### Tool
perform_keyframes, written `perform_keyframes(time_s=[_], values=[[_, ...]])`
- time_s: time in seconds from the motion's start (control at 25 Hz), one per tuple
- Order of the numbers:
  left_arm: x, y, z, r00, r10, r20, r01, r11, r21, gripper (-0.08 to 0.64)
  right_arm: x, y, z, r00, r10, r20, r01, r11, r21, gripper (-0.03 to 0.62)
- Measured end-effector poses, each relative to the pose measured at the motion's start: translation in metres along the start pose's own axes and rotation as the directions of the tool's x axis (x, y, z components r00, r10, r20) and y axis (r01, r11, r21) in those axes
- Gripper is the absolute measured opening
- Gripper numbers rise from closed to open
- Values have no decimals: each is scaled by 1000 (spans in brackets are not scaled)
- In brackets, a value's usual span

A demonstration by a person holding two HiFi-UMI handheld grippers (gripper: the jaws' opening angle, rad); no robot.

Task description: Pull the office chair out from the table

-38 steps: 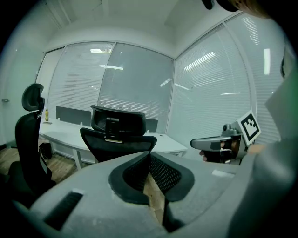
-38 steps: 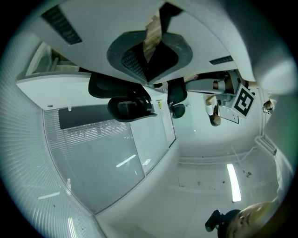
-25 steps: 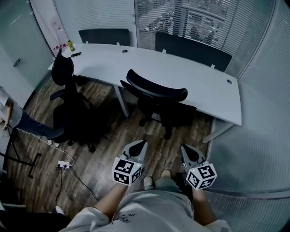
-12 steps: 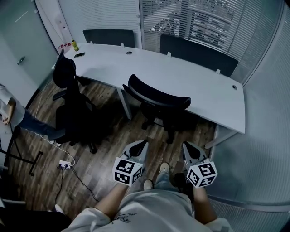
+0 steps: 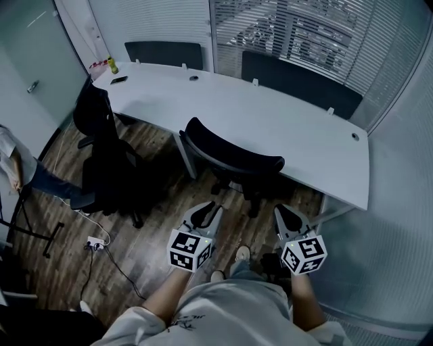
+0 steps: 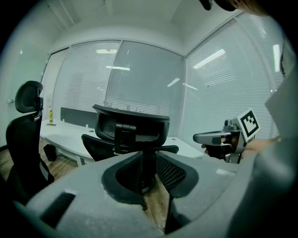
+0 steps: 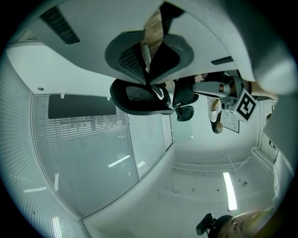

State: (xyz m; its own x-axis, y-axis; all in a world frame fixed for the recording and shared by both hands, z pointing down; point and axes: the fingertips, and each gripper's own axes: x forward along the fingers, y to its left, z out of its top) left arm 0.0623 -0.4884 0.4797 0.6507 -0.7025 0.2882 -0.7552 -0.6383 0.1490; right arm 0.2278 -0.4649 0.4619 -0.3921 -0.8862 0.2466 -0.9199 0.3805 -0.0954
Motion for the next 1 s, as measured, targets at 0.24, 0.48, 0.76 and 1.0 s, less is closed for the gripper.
perform_keyframes(time_s=[0.24, 0.48, 0.76, 1.0], values=[[26, 18, 4, 999, 39, -11, -39, 999, -10, 137, 20, -26, 7, 1000, 14, 1, -14, 1000, -10, 9], [48, 38, 8, 998, 60, -20, -61, 998, -25, 221, 38, -43, 10, 1000, 21, -9, -21, 1000, -20, 19], [70, 55, 7, 996, 83, -34, -84, 995, -49, 301, 58, -62, 13, 999, 38, -22, -38, 999, -32, 85], [81, 64, 8, 995, 91, -44, -94, 993, -69, 324, 77, -76, 16, 998, 51, -38, -53, 998, -42, 138]])
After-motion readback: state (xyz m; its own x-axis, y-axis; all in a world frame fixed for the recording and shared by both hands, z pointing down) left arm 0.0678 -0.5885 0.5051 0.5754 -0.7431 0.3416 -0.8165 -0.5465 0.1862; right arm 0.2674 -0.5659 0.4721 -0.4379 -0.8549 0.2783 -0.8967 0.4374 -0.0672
